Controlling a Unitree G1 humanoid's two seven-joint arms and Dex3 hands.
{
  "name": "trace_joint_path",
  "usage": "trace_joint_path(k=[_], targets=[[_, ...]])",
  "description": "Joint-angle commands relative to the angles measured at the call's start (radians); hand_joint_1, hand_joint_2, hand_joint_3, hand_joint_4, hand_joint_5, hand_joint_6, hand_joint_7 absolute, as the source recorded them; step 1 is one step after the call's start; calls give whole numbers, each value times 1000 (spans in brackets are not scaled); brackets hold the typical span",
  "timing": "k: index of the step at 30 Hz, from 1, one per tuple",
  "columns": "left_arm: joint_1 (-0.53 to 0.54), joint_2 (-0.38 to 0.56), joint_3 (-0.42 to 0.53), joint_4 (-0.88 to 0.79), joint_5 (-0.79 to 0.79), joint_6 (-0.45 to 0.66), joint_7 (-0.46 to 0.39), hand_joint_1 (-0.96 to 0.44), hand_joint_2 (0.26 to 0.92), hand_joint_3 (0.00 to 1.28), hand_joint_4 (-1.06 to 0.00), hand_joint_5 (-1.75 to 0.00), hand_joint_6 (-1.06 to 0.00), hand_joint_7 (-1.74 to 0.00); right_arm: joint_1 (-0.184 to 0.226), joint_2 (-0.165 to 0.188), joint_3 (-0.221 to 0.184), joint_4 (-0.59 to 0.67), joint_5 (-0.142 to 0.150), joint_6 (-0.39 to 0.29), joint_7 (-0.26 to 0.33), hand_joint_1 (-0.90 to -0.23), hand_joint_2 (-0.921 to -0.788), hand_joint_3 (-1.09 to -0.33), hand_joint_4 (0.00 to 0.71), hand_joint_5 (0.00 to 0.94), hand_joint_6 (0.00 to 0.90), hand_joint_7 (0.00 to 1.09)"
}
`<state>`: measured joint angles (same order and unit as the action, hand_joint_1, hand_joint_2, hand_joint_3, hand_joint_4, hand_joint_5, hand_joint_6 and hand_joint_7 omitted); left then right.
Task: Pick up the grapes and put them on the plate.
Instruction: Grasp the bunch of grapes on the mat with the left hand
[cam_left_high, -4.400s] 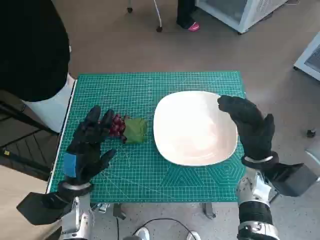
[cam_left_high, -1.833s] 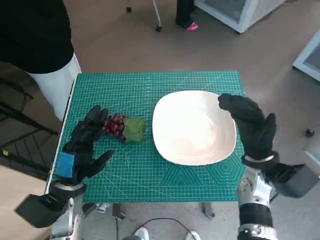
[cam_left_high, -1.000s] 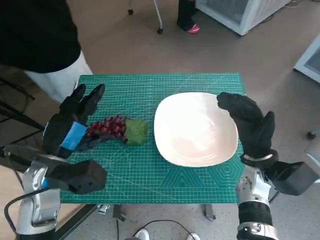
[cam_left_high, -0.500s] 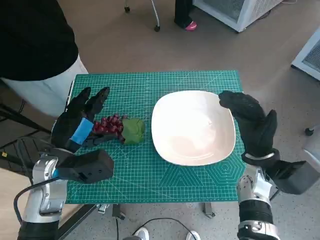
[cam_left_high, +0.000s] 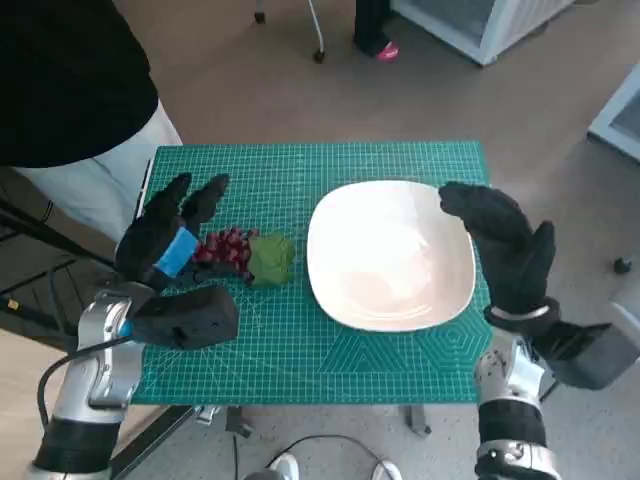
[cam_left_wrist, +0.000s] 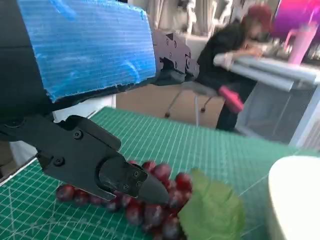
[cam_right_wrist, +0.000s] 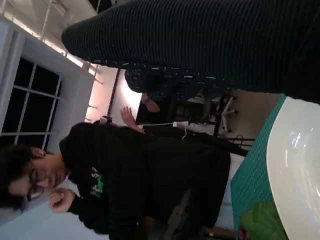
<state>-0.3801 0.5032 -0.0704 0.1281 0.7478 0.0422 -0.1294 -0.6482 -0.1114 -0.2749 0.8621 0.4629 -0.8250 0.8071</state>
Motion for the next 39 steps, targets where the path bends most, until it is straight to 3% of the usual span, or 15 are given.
trace_joint_path(k=[1,39], targets=[[-22,22,-29,30,6,11,2,-422,792,3,-155,0,-291,0,10,-2,0,11,-17,-1,-4,-361,-921,-545,567,1,490,6],[-167,26,-175,256,-9,145,-75,-457,794,0,-117,0,-258,0,17,-12,-1,9,-16,6,-9,-362,-921,-547,566,0,488,3]])
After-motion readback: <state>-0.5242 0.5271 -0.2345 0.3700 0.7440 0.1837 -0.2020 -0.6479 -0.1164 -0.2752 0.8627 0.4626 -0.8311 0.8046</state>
